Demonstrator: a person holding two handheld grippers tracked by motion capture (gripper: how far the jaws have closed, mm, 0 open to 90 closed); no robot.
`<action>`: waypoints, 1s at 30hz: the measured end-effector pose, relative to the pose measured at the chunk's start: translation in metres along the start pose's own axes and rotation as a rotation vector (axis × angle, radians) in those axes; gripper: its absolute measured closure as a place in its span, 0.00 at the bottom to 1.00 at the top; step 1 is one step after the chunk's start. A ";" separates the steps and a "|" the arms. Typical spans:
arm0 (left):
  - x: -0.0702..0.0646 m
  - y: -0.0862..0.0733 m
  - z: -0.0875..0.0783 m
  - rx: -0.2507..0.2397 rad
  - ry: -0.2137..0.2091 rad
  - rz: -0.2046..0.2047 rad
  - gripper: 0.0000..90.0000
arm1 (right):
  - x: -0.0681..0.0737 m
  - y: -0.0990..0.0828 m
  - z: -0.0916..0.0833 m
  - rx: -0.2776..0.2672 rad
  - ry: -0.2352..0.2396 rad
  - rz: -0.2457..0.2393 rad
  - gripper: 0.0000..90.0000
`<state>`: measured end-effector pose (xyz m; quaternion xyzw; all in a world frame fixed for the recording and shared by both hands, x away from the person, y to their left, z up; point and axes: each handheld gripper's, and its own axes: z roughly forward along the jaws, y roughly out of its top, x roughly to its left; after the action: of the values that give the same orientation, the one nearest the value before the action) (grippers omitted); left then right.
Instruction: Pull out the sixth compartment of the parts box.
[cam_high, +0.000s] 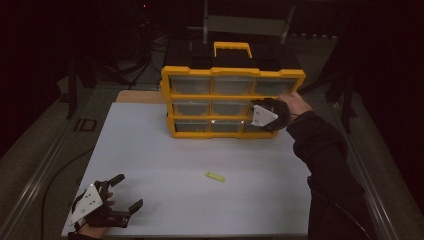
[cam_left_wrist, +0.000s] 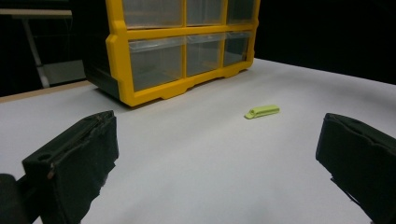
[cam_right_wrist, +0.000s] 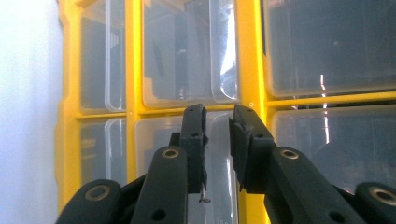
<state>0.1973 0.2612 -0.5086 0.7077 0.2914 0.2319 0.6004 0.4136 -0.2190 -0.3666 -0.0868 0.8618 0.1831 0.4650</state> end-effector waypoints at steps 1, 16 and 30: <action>0.000 0.000 0.000 -0.001 -0.001 -0.004 0.00 | 0.001 0.000 0.000 -0.004 -0.003 -0.003 0.84; 0.000 0.000 0.002 0.001 -0.004 -0.006 0.00 | 0.007 0.003 -0.018 -0.023 0.035 0.012 0.84; 0.000 0.000 0.002 0.003 -0.004 -0.002 0.00 | 0.017 0.008 -0.031 -0.032 0.030 0.012 0.84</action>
<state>0.1989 0.2595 -0.5092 0.7087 0.2911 0.2297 0.6002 0.3779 -0.2240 -0.3637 -0.0918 0.8661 0.1980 0.4498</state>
